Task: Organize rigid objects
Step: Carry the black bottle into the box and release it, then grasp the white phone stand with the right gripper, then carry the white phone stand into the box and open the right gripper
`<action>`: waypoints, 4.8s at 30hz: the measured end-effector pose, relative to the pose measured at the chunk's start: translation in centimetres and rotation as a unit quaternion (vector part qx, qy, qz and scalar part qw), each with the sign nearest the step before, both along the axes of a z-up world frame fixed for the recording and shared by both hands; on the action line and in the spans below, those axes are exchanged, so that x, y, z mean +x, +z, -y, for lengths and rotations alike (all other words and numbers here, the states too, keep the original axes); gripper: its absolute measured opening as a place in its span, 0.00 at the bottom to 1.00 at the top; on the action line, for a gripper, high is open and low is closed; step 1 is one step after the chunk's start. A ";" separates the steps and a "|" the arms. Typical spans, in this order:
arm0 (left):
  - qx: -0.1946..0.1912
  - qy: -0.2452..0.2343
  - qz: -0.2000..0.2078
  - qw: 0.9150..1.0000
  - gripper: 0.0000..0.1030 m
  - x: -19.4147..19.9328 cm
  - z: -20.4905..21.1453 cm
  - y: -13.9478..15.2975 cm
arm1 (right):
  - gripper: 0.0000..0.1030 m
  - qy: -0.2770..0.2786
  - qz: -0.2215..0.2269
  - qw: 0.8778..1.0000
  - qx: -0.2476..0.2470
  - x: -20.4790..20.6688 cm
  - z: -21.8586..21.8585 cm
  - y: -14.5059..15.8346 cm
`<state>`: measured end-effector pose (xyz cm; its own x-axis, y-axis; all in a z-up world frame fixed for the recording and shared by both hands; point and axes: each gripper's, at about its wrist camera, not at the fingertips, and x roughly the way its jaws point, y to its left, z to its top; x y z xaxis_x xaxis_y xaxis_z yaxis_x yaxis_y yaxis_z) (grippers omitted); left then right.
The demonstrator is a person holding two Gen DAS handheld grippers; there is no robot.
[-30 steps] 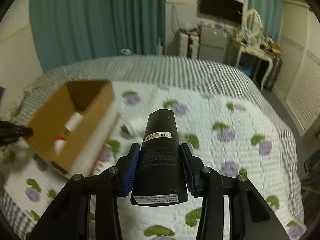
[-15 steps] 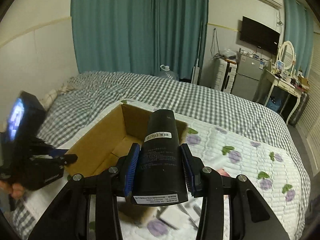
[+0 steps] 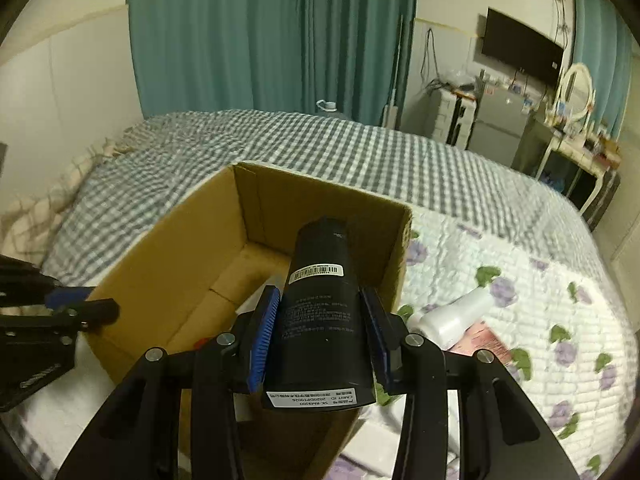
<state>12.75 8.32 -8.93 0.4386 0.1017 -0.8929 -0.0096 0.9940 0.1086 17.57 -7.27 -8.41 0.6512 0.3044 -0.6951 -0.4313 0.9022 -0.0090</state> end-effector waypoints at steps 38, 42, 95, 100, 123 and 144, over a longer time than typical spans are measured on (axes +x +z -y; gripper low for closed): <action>0.026 0.010 -0.009 1.000 0.09 -0.1 0.7 0.0 | 0.92 -0.001 -0.034 0.997 -0.071 -1.6 15.4 -5.2; 0.027 0.014 -0.010 1.000 0.09 -0.1 0.7 0.0 | 0.92 0.000 -0.067 0.994 -0.089 -1.0 15.1 -7.6; 0.020 0.012 -0.008 1.000 0.09 -0.3 0.6 -0.2 | 0.18 0.005 -0.050 0.998 -0.036 -2.2 14.3 -4.9; 0.014 0.012 -0.006 1.000 0.09 -0.3 0.3 -0.4 | 0.18 0.004 -0.066 0.997 -0.050 -1.9 14.0 -5.0; -0.001 0.002 -0.001 1.000 0.09 -0.3 -0.1 -0.1 | 0.18 0.079 0.054 0.995 -0.009 -1.7 2.6 8.8; -0.001 0.003 0.001 1.000 0.09 -0.2 -0.1 0.0 | 0.21 0.101 -0.036 0.994 0.004 -1.5 -3.0 0.6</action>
